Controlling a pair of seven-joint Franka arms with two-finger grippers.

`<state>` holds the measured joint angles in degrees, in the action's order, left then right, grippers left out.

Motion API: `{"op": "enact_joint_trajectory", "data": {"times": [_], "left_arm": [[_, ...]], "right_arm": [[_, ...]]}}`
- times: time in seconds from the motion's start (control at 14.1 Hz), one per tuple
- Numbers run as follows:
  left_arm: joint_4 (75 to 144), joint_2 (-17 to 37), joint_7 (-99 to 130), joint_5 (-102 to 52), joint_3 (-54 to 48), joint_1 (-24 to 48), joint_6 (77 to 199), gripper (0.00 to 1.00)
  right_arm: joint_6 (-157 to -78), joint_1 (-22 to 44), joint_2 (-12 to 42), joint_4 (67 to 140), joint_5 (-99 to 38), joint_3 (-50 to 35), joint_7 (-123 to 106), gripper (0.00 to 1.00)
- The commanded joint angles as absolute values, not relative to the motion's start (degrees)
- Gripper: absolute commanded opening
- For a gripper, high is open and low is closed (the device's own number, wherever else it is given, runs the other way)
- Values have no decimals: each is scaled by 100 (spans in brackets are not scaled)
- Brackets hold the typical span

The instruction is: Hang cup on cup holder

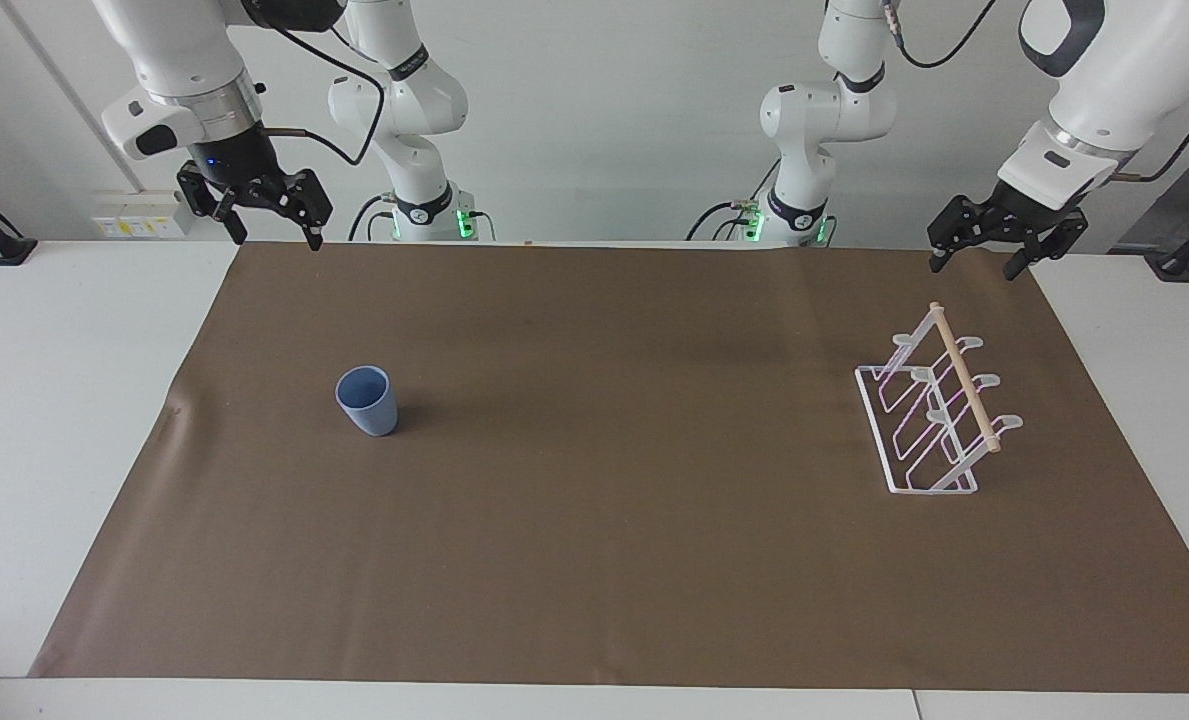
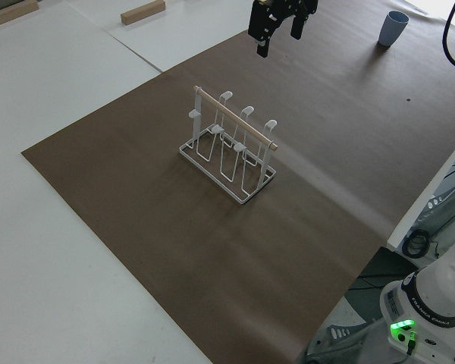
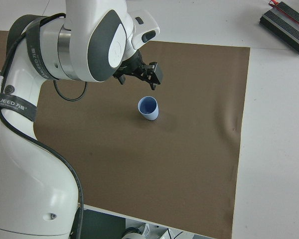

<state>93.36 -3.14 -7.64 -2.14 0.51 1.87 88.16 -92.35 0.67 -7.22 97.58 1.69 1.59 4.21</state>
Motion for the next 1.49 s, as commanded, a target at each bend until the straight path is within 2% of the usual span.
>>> {"op": "enact_joint_trajectory", "data": {"times": [0.0, 0.14, 0.5, 0.78, 1.42], "left_arm": [[9457, -396, -809, -220, 53, 158, 8877, 100], [9457, -396, -809, -211, 53, 158, 8877, 100], [9457, -396, -809, -220, 53, 158, 8886, 100], [9457, -396, -809, -220, 53, 158, 8886, 100], [9457, -396, -809, -220, 53, 158, 8886, 100]], "right_arm": [[-9763, 44, -564, 10063, 70, 132, 404, 100], [-10219, 53, -212, 10177, 70, 132, 308, 100], [-11231, -70, 157, 11055, 0, 132, -560, 100], [-12267, -185, 237, 11995, -18, 132, -1046, 100], [-13332, -316, 501, 12515, -158, 132, -1371, 100]]}}
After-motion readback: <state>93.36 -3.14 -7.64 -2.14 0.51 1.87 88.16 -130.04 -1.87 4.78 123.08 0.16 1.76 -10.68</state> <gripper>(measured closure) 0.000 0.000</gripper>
